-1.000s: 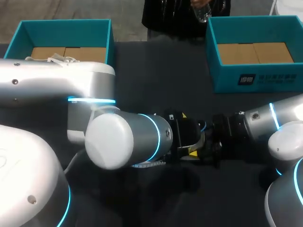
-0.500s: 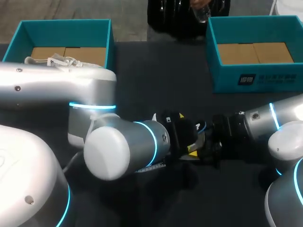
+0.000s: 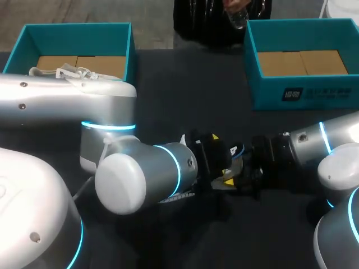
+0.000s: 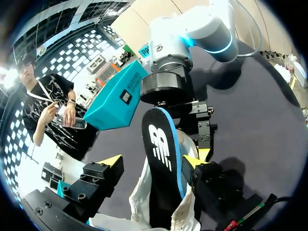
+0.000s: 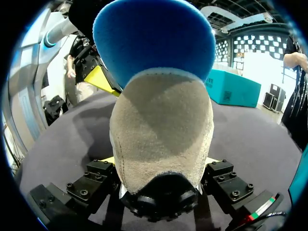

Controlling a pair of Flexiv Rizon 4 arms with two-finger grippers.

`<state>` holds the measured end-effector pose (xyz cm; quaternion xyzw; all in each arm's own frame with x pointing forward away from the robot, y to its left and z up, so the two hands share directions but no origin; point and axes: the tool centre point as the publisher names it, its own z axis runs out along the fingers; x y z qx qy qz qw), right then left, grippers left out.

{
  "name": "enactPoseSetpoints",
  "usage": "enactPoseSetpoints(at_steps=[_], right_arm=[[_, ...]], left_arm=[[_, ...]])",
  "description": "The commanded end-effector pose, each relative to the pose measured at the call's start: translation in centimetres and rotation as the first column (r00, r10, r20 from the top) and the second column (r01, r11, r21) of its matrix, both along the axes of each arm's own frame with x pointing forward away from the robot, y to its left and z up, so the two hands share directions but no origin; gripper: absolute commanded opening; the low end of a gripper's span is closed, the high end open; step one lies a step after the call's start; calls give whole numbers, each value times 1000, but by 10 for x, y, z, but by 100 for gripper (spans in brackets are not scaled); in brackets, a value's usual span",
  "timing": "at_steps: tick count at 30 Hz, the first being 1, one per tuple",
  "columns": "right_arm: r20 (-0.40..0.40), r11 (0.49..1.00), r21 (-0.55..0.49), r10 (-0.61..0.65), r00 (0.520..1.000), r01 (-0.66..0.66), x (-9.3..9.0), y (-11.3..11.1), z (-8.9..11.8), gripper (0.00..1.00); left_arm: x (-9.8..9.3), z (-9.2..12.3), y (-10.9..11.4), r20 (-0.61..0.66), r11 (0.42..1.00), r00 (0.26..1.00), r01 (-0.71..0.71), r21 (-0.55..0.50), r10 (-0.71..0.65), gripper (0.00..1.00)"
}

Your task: Take the shoe out of the shoebox, open the shoe tongue, remove and reinsert the insole, then place the shoe into the shoebox

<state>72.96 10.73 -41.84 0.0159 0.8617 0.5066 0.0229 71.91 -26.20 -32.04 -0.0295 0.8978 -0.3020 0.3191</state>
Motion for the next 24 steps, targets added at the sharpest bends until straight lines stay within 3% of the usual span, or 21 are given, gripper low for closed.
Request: enactPoseSetpoints(at_steps=[1, 11, 24], right_arm=[[1, 1000, -3, -1, 1000, 1, -1, 0, 1, 0], [1, 1000, -3, -1, 1000, 1, -1, 0, 1, 0], [1, 1000, -3, -1, 1000, 1, -1, 0, 1, 0]], left_arm=[[-2, -6, -4, 17, 1000, 1000, -19, 4, 19, 81], [0, -16, -7, -5, 998, 999, -50, -32, 50, 78], [6, -24, -8, -19, 993, 995, -95, -68, 94, 84]])
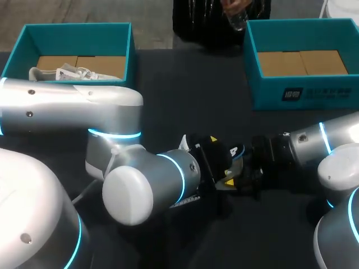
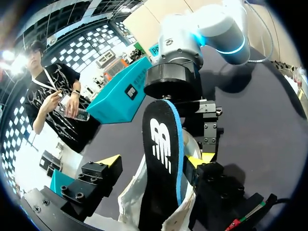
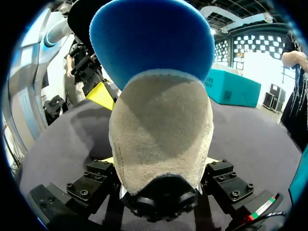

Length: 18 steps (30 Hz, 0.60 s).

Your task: Take the shoe out of the shoebox, open the shoe tongue, remove and reinsert the insole, then place the shoe into the shoebox

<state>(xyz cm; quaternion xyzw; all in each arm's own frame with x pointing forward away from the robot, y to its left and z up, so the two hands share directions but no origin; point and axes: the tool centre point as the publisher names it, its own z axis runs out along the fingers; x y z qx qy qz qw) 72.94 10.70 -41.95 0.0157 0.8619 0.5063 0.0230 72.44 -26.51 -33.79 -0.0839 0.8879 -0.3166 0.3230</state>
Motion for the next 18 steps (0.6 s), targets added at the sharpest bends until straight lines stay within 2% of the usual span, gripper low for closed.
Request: enactPoseSetpoints(at_steps=[1, 3, 5, 9, 14, 18], right_arm=[[0, 1000, -2, -2, 1000, 2, -1, 1, 2, 0], [0, 1000, -2, -2, 1000, 2, -1, 1, 2, 0], [0, 1000, -2, -2, 1000, 2, -1, 1, 2, 0], [0, 1000, -2, -2, 1000, 2, -1, 1, 2, 0], [0, 1000, -2, -2, 1000, 2, -1, 1, 2, 0], [0, 1000, -2, -2, 1000, 2, -1, 1, 2, 0]], left_arm=[[1, -6, -5, 0, 1000, 1000, -4, -5, 4, 83], [2, -5, -5, -2, 1000, 1000, -4, -15, 4, 73], [3, -4, -4, -3, 1000, 1000, -2, -17, 2, 70], [2, 0, -2, -2, 1000, 1000, -1, -17, 1, 50], [4, 0, 0, -2, 1000, 1000, -6, -10, 6, 48], [5, -2, -1, -15, 1000, 1000, -3, -6, 3, 42]])
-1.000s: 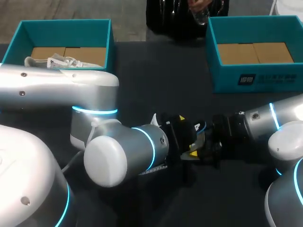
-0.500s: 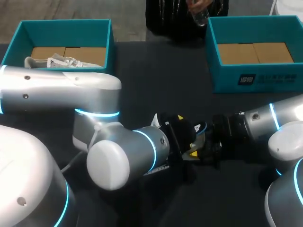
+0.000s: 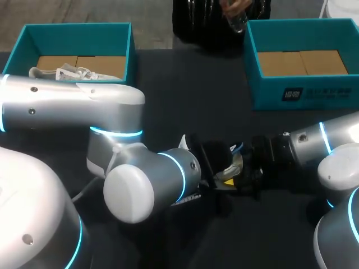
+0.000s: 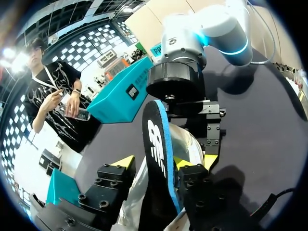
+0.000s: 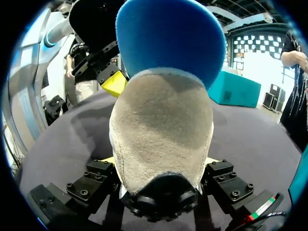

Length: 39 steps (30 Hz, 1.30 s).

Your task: Take the shoe out of the shoebox, open the shoe tongue, remove and reinsert the insole, then place the shoe into the shoebox

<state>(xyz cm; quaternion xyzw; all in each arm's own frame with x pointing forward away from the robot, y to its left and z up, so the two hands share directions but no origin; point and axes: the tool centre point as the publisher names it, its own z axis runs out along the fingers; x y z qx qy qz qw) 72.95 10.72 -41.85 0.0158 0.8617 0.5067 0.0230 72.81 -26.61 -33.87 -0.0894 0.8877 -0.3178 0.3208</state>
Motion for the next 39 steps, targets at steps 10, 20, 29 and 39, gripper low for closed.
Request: enactPoseSetpoints(at_steps=[10, 20, 29, 39], right_arm=[[0, 1000, -3, -2, 1000, 2, -1, 0, 1, 0], [0, 1000, -3, -2, 1000, 2, -1, 0, 1, 0], [0, 1000, -3, -2, 1000, 2, -1, 0, 1, 0], [0, 1000, -3, -2, 1000, 2, -1, 0, 1, 0]], left_arm=[[0, -3, 0, -25, 1000, 1000, 10, -2, -10, 11], [-5, 1, -2, -37, 999, 999, 35, -1, -35, 0], [-8, 16, -7, -52, 999, 997, 54, -3, -54, 0], [-14, 42, -22, -52, 996, 995, 85, -16, -86, 0]])
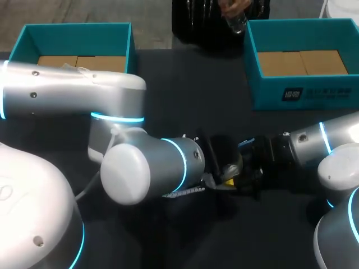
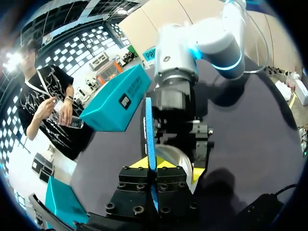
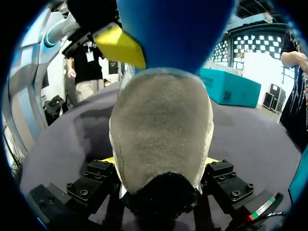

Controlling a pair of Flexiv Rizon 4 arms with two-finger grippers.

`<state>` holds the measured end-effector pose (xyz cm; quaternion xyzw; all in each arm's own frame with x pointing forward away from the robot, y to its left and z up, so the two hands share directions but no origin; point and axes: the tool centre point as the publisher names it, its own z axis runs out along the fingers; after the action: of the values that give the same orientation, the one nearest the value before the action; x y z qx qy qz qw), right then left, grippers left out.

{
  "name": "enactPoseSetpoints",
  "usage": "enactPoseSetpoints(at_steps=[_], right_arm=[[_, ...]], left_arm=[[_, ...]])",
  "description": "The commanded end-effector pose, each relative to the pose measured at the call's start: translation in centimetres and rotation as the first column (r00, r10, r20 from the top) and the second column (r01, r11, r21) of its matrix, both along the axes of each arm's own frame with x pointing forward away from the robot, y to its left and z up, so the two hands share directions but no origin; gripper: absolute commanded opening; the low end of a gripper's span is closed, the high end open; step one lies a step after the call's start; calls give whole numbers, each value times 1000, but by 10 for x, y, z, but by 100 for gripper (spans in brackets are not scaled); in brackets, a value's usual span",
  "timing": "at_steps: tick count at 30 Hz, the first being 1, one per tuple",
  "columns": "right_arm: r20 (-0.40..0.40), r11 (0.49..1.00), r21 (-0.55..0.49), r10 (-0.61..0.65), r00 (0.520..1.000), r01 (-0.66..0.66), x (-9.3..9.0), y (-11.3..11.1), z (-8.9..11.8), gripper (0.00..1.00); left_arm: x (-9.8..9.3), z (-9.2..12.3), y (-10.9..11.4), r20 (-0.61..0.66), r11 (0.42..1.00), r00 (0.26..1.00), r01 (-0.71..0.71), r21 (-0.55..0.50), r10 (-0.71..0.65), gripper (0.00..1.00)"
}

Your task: Take the shoe out of the shoebox, open the shoe tongue, remove and reinsert the insole, then place the shoe into the shoebox

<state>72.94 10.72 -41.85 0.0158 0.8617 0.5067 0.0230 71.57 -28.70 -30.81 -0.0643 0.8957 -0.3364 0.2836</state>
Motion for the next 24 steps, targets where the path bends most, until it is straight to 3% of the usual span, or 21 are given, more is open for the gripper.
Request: enactPoseSetpoints(at_steps=[1, 17, 24], right_arm=[[0, 1000, -3, -1, 1000, 1, -1, 0, 1, 0], [0, 1000, -3, -1, 1000, 1, -1, 0, 1, 0], [0, 1000, -3, -1, 1000, 1, -1, 0, 1, 0]], left_arm=[[-1, 15, -3, 0, 1000, 1000, 5, 4, -5, 0], [-5, 81, -36, 54, 997, 997, 62, -51, -59, 0], [-7, 105, -46, 5, 989, 992, 124, -84, -124, 0]])
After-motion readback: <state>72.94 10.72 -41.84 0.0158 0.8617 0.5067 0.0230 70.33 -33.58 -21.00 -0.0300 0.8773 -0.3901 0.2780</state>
